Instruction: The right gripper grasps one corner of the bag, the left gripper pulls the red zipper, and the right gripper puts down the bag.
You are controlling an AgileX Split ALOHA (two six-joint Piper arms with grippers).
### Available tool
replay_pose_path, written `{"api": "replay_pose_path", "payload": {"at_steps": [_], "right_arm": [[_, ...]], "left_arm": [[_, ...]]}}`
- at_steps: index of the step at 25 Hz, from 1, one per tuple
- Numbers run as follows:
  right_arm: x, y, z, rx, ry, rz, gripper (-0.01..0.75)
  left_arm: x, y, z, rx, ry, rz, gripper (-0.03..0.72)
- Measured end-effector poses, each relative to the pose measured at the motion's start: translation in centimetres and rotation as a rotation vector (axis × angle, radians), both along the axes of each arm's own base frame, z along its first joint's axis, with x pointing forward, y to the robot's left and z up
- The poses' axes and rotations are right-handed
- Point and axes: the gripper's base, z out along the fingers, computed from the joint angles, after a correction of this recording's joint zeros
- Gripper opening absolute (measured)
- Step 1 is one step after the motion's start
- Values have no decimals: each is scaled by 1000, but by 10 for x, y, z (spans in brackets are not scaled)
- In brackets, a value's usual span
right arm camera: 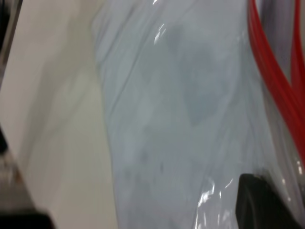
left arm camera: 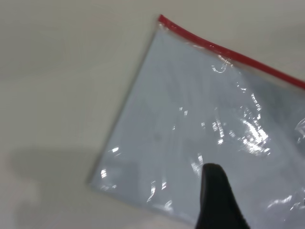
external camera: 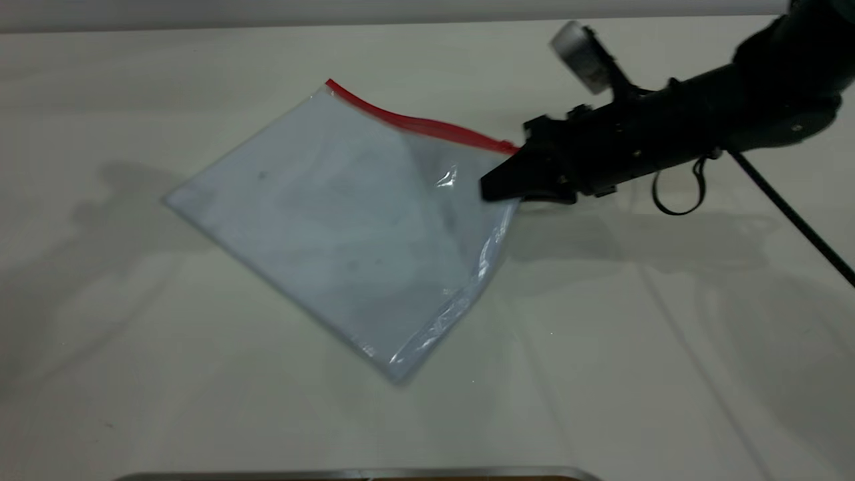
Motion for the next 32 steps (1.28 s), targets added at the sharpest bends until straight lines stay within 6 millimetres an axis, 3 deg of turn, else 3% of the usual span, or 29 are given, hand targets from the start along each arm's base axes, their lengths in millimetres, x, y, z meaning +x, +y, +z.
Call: {"api": "replay_pose_path", "payload": {"at_steps": [5,9,13,17,24,32], "right_arm": [[-10,25,42,-193,-135,275,34],[-6,20,78,-311,-256,360,34],[-1,19,98,-365,-340,357,34],[-4,23,103,-361,-361,386,34],[-26,53,106,-280,-378,556,34],[-29,61,108,-251,-378,553,34]], "left_arm": [[27,-27,-19,-22,66,-120,459],[48,-49,-44,-25,115,-265,445],[62,-78,-66,-72,159,-455,445],[70,-109,-74,-145,181,-669,443],[71,-156,-76,-178,149,-930,452],[59,-167,-79,-225,211,-1037,453]]}}
